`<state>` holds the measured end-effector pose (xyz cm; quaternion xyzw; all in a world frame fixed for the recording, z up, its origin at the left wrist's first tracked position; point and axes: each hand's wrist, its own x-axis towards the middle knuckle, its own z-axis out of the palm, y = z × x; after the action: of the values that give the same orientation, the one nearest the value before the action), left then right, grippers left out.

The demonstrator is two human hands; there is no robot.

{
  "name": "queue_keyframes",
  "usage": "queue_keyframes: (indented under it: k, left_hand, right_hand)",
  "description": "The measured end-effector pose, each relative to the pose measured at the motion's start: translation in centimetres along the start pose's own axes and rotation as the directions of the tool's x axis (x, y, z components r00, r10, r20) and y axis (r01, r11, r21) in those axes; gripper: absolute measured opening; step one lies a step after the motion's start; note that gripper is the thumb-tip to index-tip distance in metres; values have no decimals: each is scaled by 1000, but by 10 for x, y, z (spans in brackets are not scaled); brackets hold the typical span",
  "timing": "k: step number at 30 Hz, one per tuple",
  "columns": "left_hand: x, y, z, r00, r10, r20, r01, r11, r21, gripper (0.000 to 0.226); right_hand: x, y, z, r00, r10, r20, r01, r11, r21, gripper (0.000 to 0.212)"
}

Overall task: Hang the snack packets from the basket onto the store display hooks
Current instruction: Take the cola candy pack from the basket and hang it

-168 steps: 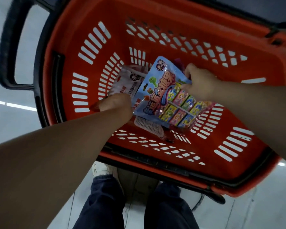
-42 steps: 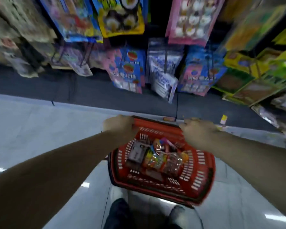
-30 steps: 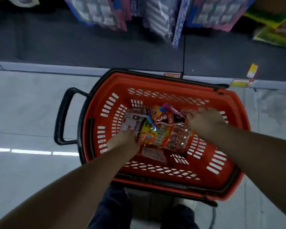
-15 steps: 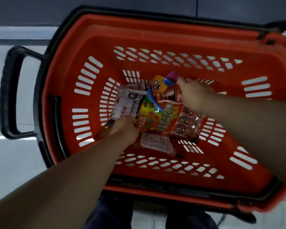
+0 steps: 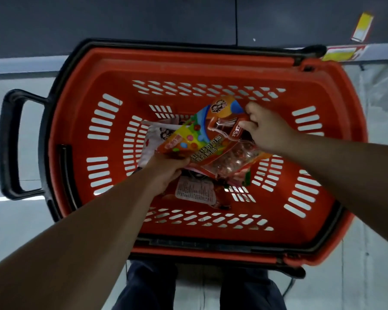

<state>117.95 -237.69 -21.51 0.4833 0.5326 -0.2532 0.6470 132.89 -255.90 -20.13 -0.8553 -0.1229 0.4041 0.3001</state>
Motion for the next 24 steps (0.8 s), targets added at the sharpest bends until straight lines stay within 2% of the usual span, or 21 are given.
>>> queue_keyframes:
  k: [2,4,6,10,12,17,24]
  left_hand:
    - [-1,0,8,996,33,-80,-30,999,36,37]
    - [-4,0,12,972,164,-168,-120,961,248,33]
    - [-12,3,17,941,300,-158,-212,884,417,25]
    - [-21,17,23,827,543,-149,-402,754,520,16]
    - [-22,27,20,802,576,-160,-428,740,519,15]
    - [-33,54,9,796,595,-112,-439,694,571,24]
    - [-87,94,-6,764,643,-46,-504,640,580,20]
  right_hand:
    - [-8,4,-7,999,32,-40,-31,999,34,29]
    - [-14,7,-12,998,43,-40,-40,997,61,34]
    - [-19,10,-15,997,66,-41,-61,994,92,35]
    - [-28,10,-17,983,158,-96,-126,953,276,35]
    - [-32,9,-14,971,204,-122,-153,929,336,31]
    - [-43,2,-11,948,278,-156,-211,915,345,27]
    - [-66,-39,-41,959,225,-172,-149,917,369,17]
